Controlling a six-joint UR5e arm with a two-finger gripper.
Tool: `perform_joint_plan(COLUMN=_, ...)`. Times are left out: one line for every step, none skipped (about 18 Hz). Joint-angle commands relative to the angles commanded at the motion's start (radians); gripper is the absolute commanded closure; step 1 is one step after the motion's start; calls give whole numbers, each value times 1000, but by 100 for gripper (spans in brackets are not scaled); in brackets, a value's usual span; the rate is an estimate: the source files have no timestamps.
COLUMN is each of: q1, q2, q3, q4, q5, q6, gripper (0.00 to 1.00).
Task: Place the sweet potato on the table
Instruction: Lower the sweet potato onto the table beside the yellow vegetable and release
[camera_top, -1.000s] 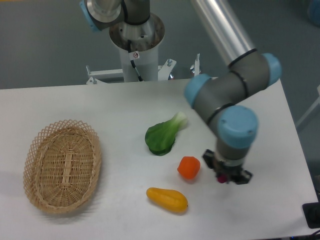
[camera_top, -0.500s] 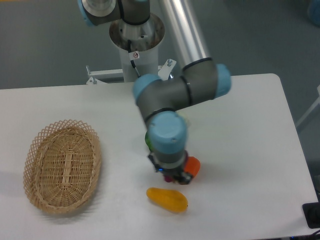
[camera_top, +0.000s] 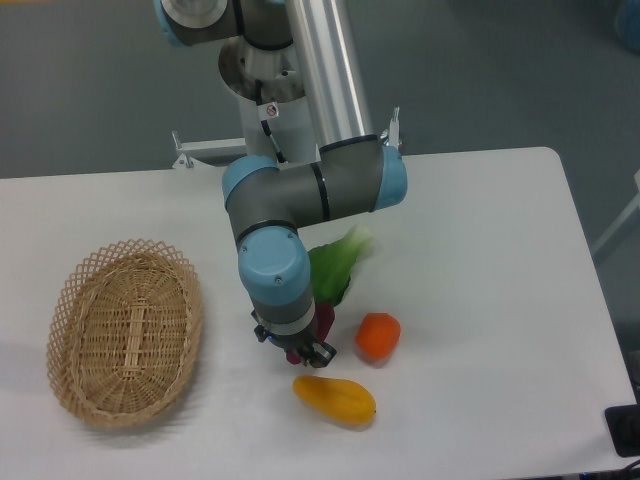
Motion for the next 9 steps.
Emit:
perform_joint_plan(q1=0, q2=0, q3=-3, q4=3, q5=0, q6=3, gripper=57)
perform_joint_plan(q1=0, q2=0, q3=-6, q4=5, q5=0, q6=3, gripper=53)
perform_joint_plan(q1=0, q2=2, q3=-8, q4=8, q5=0, q6=3, gripper=47)
perform_joint_plan(q1=2, q2=2, q3=-6, q4=6, q5=0, q6=5, gripper=41)
perform_joint_plan(q1=2, q2=2, q3=-6, q4=8, q5=-2, q6=5, gripper=33)
perform_joint_plan(q1=3, q2=2, q3=-3, q4=8, q5=0, q6=5, gripper=23)
perform_joint_plan(q1=5, q2=5, q3=-2, q4=8, q5=0, q6=5, gripper=15)
perform_joint_plan(q1=8, q2=14, q3=-2, q4=8, q5=0, q6=6, gripper=9)
perform_joint_plan(q1=12, q2=17, q3=6, q4=3, q5=-2, q6=6, gripper=4)
